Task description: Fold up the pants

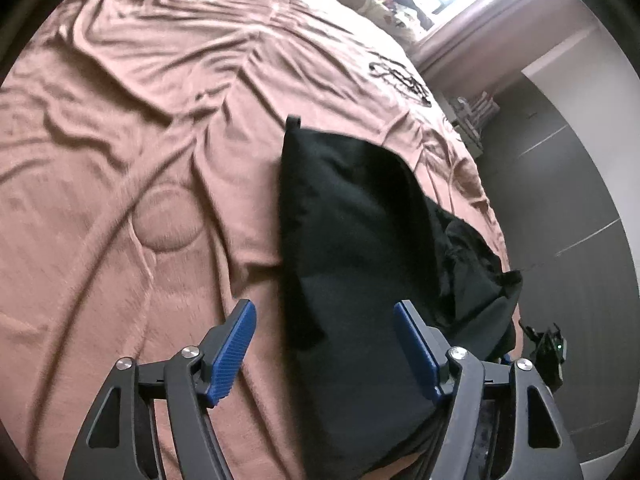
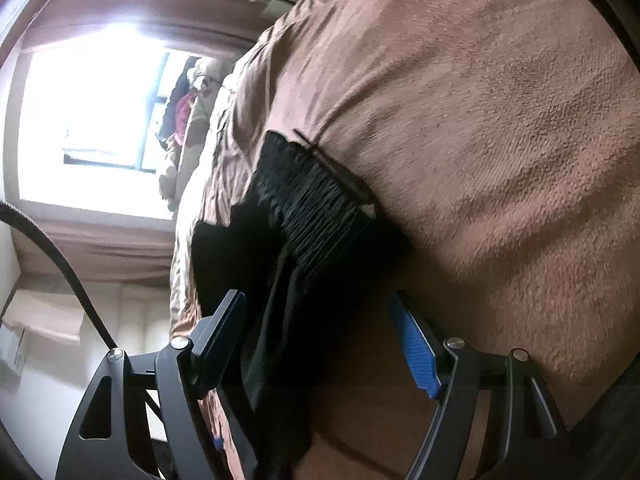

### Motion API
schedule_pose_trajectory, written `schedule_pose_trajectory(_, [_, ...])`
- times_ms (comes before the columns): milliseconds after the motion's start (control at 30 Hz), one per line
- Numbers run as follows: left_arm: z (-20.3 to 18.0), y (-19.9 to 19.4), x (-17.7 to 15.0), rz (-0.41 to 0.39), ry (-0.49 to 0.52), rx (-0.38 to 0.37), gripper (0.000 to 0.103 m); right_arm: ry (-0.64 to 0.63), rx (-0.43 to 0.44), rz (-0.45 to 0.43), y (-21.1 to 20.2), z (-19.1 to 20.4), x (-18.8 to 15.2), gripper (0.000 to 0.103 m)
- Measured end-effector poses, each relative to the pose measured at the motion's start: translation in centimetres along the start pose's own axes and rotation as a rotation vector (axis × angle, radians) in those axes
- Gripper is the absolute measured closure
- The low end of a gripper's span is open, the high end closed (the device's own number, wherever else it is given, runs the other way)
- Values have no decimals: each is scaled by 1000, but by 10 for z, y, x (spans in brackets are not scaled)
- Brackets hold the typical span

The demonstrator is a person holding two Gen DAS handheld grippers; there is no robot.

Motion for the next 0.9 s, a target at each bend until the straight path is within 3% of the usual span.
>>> schedule_pose_trajectory(67, [3,9,-5,23,-11,-11,41,17,-2,-7,6,-2,4,41])
schedule_pose_trajectory(167, [6,23,-11,53,-26,-15,45,32,-24,2,11,-5,7,53])
schedule_pose_trajectory(233, [6,31,-13,66,-28,-20,47,17,-29,-7,12,-4,13,71])
schedule_pose_trajectory(400, [3,50,-15,102,-44,-35,52,-219,-50,-66,-6,28,23,85])
schedule_pose_trajectory(567, [4,63,-14,119,-69,-49,55,-462,-165,-124,-12,39,14,85])
schedule_pose_trajectory(700, [6,63,-13,123,-82,-66,56,-387,-225,-47,0,13,10,77])
schedule_pose_trajectory(767, [6,61,-15,127,-74,-69,56,-378,-212,-80,-13,17,9,68])
schedule_pose_trajectory(900, [5,57,-16,119,-42,-61,56,-478,-193,-141,-34,46,9,67])
Point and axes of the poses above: each gripper's, at about its wrist camera, not at the fingertips, and y roughly the way its jaws point, z to its left, x to its top, the point moved 6 cm from there along y, roughly the way its jaws point, and after that the axes turned 8 degrees about -z, right-handed, at the moved point
